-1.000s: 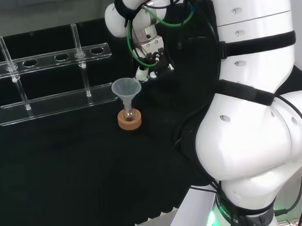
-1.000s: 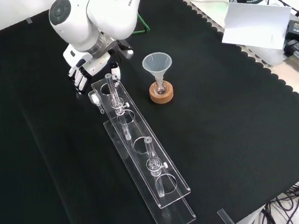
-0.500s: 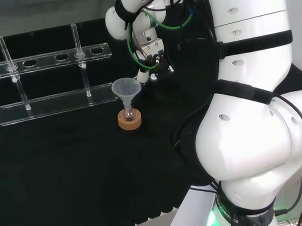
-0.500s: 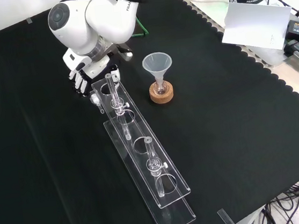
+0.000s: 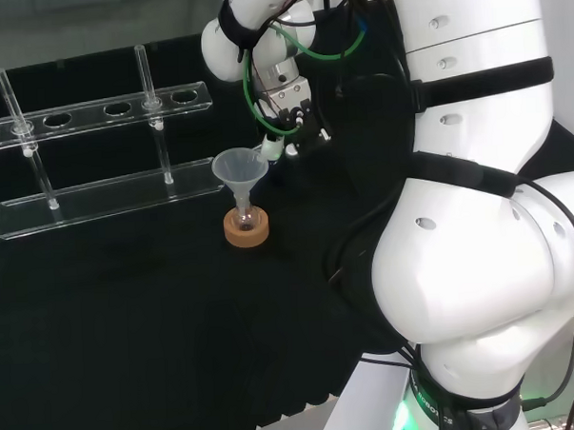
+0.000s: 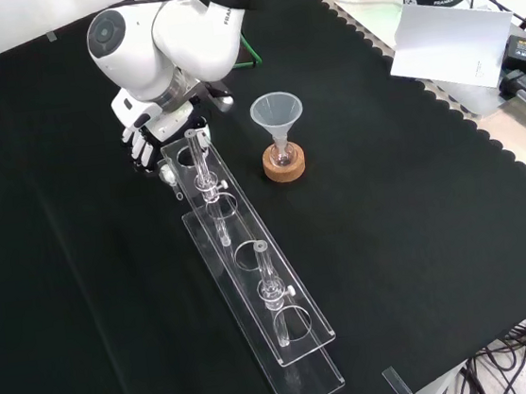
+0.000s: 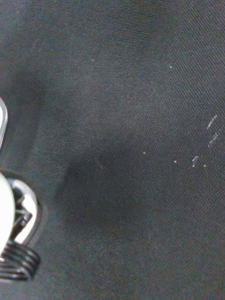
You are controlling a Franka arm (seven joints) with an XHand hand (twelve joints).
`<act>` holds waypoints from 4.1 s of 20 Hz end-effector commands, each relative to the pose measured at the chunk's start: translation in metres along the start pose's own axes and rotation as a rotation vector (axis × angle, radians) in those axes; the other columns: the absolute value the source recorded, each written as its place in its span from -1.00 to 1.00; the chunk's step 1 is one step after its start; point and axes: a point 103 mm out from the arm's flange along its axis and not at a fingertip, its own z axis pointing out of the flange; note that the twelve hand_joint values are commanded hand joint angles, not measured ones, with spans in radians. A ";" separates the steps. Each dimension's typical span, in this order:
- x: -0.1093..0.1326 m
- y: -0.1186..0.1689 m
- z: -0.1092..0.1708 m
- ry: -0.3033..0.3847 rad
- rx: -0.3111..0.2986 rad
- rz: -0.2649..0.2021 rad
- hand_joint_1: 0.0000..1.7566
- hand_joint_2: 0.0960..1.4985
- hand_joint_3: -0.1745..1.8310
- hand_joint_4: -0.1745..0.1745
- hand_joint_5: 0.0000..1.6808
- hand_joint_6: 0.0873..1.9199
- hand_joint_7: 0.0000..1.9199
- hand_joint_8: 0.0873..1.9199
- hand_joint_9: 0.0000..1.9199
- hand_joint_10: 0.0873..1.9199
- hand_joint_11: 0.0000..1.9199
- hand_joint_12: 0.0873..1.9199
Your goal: Pick up the weighing funnel.
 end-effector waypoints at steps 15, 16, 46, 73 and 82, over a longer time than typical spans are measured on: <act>-0.003 0.009 0.007 0.003 0.005 0.003 0.08 -0.29 -0.25 0.07 -0.19 -0.41 -0.47 -0.39 -0.24 -0.56 -0.54 0.27; -0.004 0.010 0.007 0.004 0.004 0.003 0.08 -0.29 -0.25 0.07 -0.19 -0.41 -0.47 -0.39 -0.24 -0.56 -0.53 0.27; -0.018 0.012 0.003 0.016 -0.056 0.014 0.25 -0.07 -0.28 0.99 0.41 -0.25 -0.39 -0.41 -0.17 -0.59 -0.44 0.21; -0.048 -0.049 -0.036 0.163 -0.128 0.099 0.27 -0.17 -0.17 1.00 0.46 -0.27 -0.41 -0.39 -0.14 -0.63 -0.34 0.14; -0.055 -0.071 -0.051 0.199 -0.175 0.132 0.27 -0.17 -0.17 1.00 0.46 -0.28 -0.41 -0.39 -0.14 -0.63 -0.33 0.14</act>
